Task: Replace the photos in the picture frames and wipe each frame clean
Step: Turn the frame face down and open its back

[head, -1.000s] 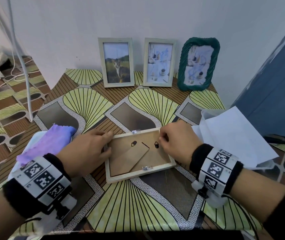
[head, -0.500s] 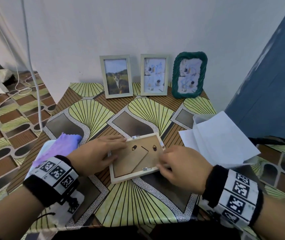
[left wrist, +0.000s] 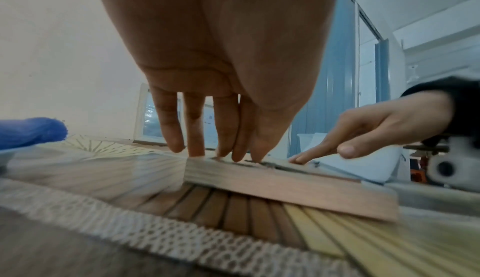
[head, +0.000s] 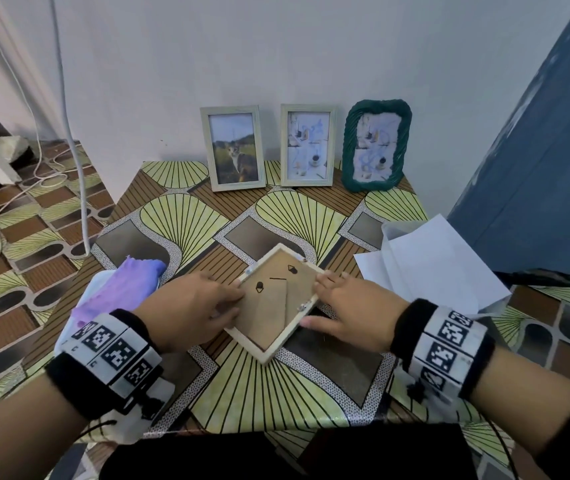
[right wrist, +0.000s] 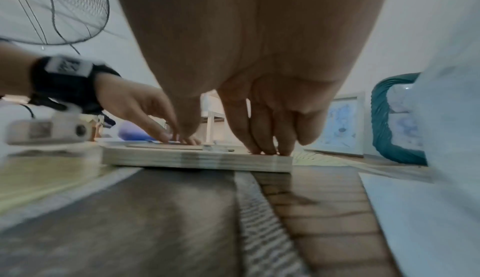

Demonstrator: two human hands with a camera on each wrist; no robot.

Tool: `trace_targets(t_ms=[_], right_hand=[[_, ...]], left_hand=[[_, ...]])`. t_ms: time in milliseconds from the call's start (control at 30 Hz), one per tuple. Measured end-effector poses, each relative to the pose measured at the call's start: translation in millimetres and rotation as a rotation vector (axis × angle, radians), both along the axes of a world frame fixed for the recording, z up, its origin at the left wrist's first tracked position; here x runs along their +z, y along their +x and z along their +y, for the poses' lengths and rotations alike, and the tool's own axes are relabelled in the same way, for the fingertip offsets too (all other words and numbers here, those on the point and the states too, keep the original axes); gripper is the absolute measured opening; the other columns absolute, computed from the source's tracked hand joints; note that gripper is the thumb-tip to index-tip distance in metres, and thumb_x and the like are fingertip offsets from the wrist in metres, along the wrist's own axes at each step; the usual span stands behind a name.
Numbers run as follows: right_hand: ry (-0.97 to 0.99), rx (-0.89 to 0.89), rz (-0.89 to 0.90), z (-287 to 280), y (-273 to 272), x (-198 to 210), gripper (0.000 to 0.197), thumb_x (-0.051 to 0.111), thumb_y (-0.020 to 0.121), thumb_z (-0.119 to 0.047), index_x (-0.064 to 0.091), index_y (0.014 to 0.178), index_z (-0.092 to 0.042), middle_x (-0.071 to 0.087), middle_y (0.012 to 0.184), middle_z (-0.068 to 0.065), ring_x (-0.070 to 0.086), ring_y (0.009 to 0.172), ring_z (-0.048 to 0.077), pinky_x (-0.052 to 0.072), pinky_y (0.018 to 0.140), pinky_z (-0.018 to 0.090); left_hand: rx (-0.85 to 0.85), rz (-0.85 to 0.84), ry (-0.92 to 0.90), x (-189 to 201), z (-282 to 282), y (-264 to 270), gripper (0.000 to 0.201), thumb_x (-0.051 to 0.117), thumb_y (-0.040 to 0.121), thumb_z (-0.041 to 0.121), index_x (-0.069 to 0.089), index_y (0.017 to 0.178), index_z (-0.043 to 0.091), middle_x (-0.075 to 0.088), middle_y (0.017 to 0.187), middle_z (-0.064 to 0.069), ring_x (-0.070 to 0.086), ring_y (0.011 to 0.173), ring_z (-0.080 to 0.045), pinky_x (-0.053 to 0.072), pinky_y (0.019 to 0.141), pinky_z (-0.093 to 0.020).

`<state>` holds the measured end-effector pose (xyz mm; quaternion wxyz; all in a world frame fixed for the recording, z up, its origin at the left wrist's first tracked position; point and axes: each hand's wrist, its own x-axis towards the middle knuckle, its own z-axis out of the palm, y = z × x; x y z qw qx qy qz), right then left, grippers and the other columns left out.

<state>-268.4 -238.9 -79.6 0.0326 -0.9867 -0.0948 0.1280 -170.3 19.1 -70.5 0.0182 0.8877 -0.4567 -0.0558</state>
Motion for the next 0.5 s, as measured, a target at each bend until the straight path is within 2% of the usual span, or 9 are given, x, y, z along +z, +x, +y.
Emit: trace_targets(t_ms=[67, 100, 167, 233, 400, 500], right_hand=[[-0.015, 0.030, 0.030, -3, 14, -1, 0.081, 0.027, 0.090, -0.072, 0.041, 0.141, -0.012, 0.034, 0.153, 0.009, 0.034, 0.138, 0.025, 0.031, 0.115, 0.042], [-0.018, 0.039, 0.050, -4, 19, -2, 0.084, 0.025, 0.090, -0.073, 0.038, 0.144, -0.010, 0.029, 0.157, 0.011, 0.028, 0.143, 0.026, 0.026, 0.118, 0.044], [-0.025, 0.055, 0.080, -4, 29, -4, 0.088, 0.021, 0.091, -0.072, 0.029, 0.150, -0.007, 0.017, 0.161, 0.013, 0.015, 0.149, 0.023, 0.013, 0.122, 0.043], [-0.025, 0.060, 0.098, -1, 36, -6, 0.087, 0.020, 0.093, -0.069, 0.020, 0.152, -0.006, 0.009, 0.162, 0.013, 0.007, 0.150, 0.021, 0.008, 0.120, 0.043], [0.012, 0.061, 0.106, -1, 46, -5, 0.078, 0.021, 0.098, -0.061, 0.012, 0.155, -0.008, 0.003, 0.164, 0.008, 0.001, 0.151, 0.016, 0.009, 0.120, 0.043], [0.050, 0.052, 0.107, -3, 41, -4, 0.080, 0.025, 0.098, -0.061, 0.009, 0.155, -0.008, 0.002, 0.164, 0.007, 0.000, 0.150, 0.015, 0.007, 0.121, 0.041]], left_hand=[[-0.003, -0.003, 0.013, 7, 0, -5, 0.030, 0.044, 0.097, 0.038, 0.068, 0.106, 0.021, 0.070, 0.085, 0.005, 0.060, 0.081, -0.015, 0.047, 0.078, -0.031], [0.000, 0.006, 0.014, 10, 0, -7, 0.029, 0.046, 0.096, 0.037, 0.069, 0.101, 0.020, 0.070, 0.082, 0.003, 0.061, 0.077, -0.016, 0.048, 0.077, -0.034], [0.000, 0.026, 0.020, 14, -1, -13, 0.027, 0.048, 0.094, 0.036, 0.069, 0.096, 0.019, 0.069, 0.077, 0.002, 0.061, 0.072, -0.017, 0.048, 0.075, -0.035], [-0.008, 0.041, 0.036, 16, -2, -19, 0.025, 0.049, 0.092, 0.035, 0.068, 0.093, 0.019, 0.068, 0.076, 0.001, 0.059, 0.070, -0.017, 0.048, 0.074, -0.035], [-0.016, 0.028, 0.071, 18, -5, -24, 0.024, 0.049, 0.090, 0.034, 0.068, 0.094, 0.020, 0.068, 0.080, 0.001, 0.059, 0.072, -0.018, 0.048, 0.075, -0.035], [0.012, 0.075, -0.006, 19, -3, -22, 0.023, 0.055, 0.090, 0.032, 0.073, 0.103, 0.026, 0.073, 0.090, 0.005, 0.065, 0.083, -0.017, 0.049, 0.079, -0.034]])
